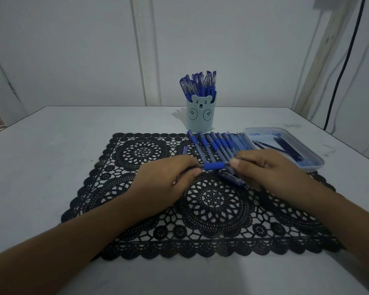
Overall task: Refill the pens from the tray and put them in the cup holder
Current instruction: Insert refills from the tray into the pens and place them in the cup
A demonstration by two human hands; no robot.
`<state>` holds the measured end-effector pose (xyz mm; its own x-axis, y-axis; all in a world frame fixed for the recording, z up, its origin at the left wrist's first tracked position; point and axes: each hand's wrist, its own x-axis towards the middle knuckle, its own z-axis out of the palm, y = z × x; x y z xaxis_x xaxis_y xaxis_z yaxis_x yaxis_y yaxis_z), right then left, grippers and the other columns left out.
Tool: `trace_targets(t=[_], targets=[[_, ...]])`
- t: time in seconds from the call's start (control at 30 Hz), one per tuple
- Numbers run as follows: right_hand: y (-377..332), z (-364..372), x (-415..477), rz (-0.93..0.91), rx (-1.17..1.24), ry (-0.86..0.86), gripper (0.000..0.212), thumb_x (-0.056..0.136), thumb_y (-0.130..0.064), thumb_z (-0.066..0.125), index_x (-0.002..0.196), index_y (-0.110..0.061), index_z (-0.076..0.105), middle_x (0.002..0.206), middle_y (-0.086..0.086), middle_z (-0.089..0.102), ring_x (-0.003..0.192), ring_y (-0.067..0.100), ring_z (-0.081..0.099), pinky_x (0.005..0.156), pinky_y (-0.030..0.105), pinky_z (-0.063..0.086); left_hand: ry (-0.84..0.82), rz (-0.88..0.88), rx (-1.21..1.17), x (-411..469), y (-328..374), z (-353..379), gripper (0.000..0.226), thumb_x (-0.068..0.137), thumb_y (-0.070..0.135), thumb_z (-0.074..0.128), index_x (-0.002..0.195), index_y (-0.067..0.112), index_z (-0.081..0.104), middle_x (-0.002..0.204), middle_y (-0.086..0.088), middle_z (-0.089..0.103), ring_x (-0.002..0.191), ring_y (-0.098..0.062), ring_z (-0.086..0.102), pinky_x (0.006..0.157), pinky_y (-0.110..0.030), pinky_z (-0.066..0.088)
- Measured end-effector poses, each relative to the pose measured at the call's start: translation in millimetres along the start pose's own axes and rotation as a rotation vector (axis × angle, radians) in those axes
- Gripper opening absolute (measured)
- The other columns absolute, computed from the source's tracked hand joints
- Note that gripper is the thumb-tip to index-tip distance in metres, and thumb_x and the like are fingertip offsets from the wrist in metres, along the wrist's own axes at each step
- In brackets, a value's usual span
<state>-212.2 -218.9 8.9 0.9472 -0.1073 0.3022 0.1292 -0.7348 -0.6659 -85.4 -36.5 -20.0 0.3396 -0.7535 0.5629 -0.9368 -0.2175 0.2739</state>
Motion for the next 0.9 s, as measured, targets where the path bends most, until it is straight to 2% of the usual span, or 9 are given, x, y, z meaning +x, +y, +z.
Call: trace_targets(t=[0.13, 0.2, 0.3, 0.37, 0.43, 0.53, 0.67, 0.77, 0.9], targets=[[-2, 1, 1, 0.034, -0.118, 0.131, 0.051, 0.078, -0.058, 0.029, 0.073, -0.018, 0.061, 0.054, -0.005, 0.049, 0.050, 0.008, 0.045, 0.052, 0.018, 0.037, 0.016, -0.052, 0.004, 0, -1, 4, 0.020, 0.091, 0.040, 0.041, 0.095, 0.029, 0.057, 0.062, 0.019, 0.049, 0.065, 0.009, 0.048, 0.059, -0.006, 0.035], [-2, 0, 2, 0.134, -0.194, 0.158, 0.061, 0.075, -0.064, 0.021, 0.078, -0.019, 0.061, 0.061, 0.000, 0.055, 0.056, 0.015, 0.051, 0.058, 0.028, 0.043, 0.022, -0.121, -0.046, 2, -3, 4, 0.015, 0.093, 0.038, 0.040, 0.095, 0.030, 0.053, 0.060, 0.011, 0.051, 0.061, 0.000, 0.049, 0.053, -0.012, 0.036], [6, 0, 3, 0.130, -0.592, 0.030, 0.042, 0.083, -0.061, 0.030, 0.077, -0.027, 0.053, 0.069, -0.009, 0.054, 0.065, 0.008, 0.052, 0.057, 0.022, 0.040, 0.067, -0.170, -0.150, 4, -4, 3, 0.008, 0.096, 0.030, 0.041, 0.095, 0.029, 0.048, 0.058, 0.004, 0.051, 0.052, -0.007, 0.046, 0.047, -0.017, 0.035], [12, 4, 3, 0.095, -0.703, -0.063, 0.031, 0.087, -0.054, 0.043, 0.088, -0.027, 0.056, 0.081, -0.012, 0.053, 0.075, 0.006, 0.050, 0.064, 0.019, 0.038, 0.088, -0.182, -0.173, 4, -4, 2, 0.006, 0.095, 0.026, 0.044, 0.094, 0.032, 0.045, 0.061, 0.001, 0.055, 0.051, -0.008, 0.045, 0.047, -0.018, 0.035], [15, 7, 2, 0.089, -0.691, -0.091, 0.024, 0.087, -0.048, 0.049, 0.094, -0.026, 0.056, 0.087, -0.012, 0.052, 0.080, 0.006, 0.048, 0.069, 0.019, 0.038, 0.075, -0.178, -0.180, 3, -4, 2, 0.009, 0.094, 0.025, 0.046, 0.094, 0.033, 0.044, 0.063, 0.001, 0.056, 0.051, -0.008, 0.045, 0.046, -0.018, 0.034], [13, 8, 1, 0.071, -0.622, -0.035, 0.013, 0.088, -0.041, 0.053, 0.087, -0.028, 0.050, 0.078, -0.016, 0.046, 0.075, 0.005, 0.048, 0.062, 0.015, 0.035, 0.038, -0.169, -0.172, 3, -5, 3, 0.004, 0.094, 0.026, 0.046, 0.096, 0.029, 0.048, 0.059, 0.007, 0.048, 0.050, -0.007, 0.042, 0.046, -0.017, 0.032], [8, 0, 4, 0.149, -0.308, 0.183, 0.007, 0.088, -0.036, 0.055, 0.084, -0.031, 0.053, 0.077, -0.011, 0.058, 0.067, -0.001, 0.050, 0.057, 0.010, 0.036, 0.051, -0.163, -0.174, 3, -6, 4, 0.008, 0.094, 0.034, 0.041, 0.097, 0.030, 0.048, 0.061, 0.000, 0.053, 0.049, -0.014, 0.042, 0.044, -0.022, 0.032], [3, -7, 6, 0.100, -0.103, 0.266, 0.009, 0.087, -0.031, 0.056, 0.081, -0.038, 0.058, 0.066, -0.005, 0.059, 0.054, 0.003, 0.047, 0.052, 0.012, 0.036, 0.057, -0.161, -0.163, 3, -7, 4, 0.010, 0.094, 0.034, 0.041, 0.098, 0.029, 0.049, 0.063, 0.001, 0.054, 0.049, -0.011, 0.042, 0.045, -0.021, 0.032], [0, -6, 5, 0.034, 0.014, 0.296, 0.013, 0.089, -0.022, 0.055, 0.088, -0.033, 0.062, 0.053, -0.019, 0.053, 0.051, -0.002, 0.044, 0.051, 0.007, 0.035, 0.043, -0.152, -0.135, 2, -7, 5, 0.010, 0.095, 0.031, 0.043, 0.099, 0.026, 0.051, 0.064, 0.005, 0.053, 0.051, -0.009, 0.043, 0.046, -0.022, 0.032]])
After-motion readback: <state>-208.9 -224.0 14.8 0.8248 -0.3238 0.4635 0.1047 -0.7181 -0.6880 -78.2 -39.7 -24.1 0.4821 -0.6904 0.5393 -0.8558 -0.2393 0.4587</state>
